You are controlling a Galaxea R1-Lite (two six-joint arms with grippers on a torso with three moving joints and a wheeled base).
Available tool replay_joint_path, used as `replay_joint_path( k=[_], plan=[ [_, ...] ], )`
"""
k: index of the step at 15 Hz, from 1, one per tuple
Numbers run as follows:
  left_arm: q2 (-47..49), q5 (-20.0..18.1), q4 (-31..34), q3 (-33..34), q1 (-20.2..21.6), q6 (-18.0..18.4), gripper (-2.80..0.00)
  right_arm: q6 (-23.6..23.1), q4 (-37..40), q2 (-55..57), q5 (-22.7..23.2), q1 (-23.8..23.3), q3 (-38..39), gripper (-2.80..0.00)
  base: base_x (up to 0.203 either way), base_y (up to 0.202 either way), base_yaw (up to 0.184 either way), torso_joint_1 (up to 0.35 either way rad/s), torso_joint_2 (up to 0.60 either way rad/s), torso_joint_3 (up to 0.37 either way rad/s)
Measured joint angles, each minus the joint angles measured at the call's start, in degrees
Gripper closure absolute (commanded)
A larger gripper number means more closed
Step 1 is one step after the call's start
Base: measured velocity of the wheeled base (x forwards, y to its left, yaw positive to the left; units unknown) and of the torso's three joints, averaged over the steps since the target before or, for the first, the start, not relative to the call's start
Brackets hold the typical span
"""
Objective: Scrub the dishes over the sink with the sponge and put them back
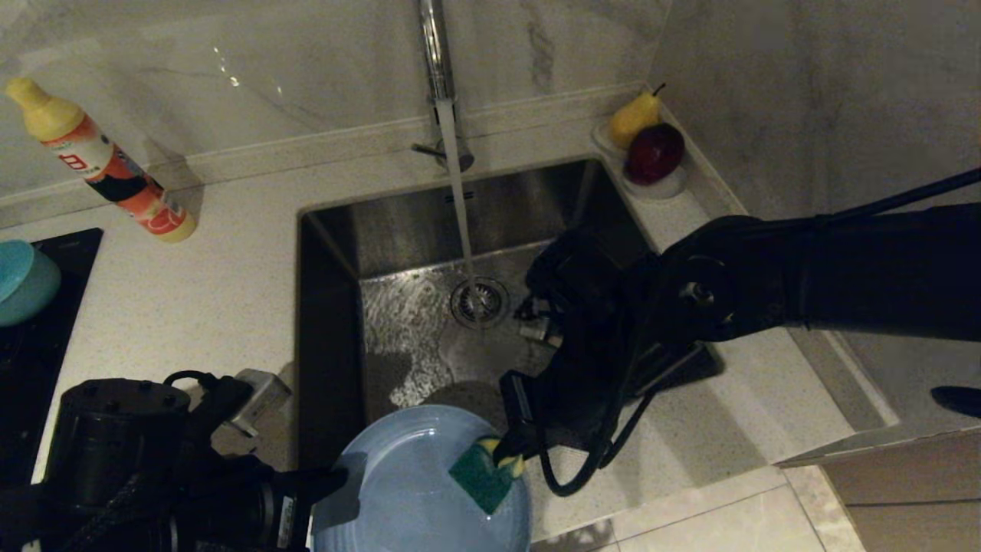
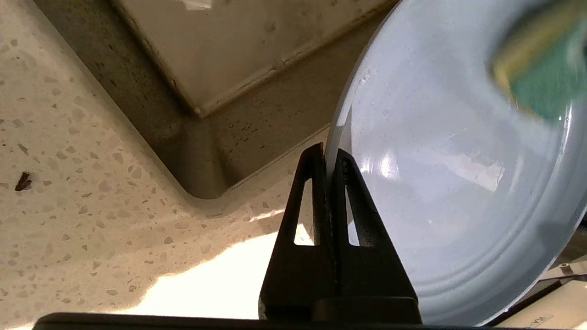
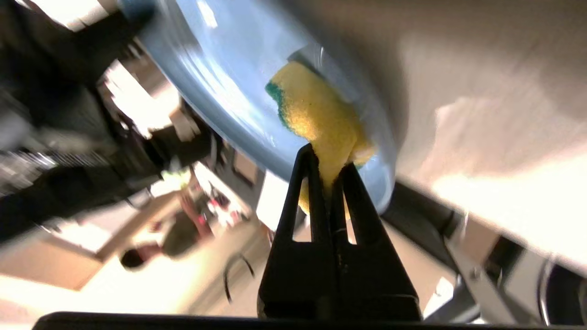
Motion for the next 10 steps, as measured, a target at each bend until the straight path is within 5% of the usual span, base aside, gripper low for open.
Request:
replay_joint_path(
  k=[10],
  plan=[
    [1.0, 0.0, -1.6, 0.1, 0.0, -0.2, 0.00, 0.7, -2.7, 2.6, 0.0, 10.2, 0.6, 0.00, 0.000, 0.000, 0.000, 0.000, 0.00, 0.000]
  ],
)
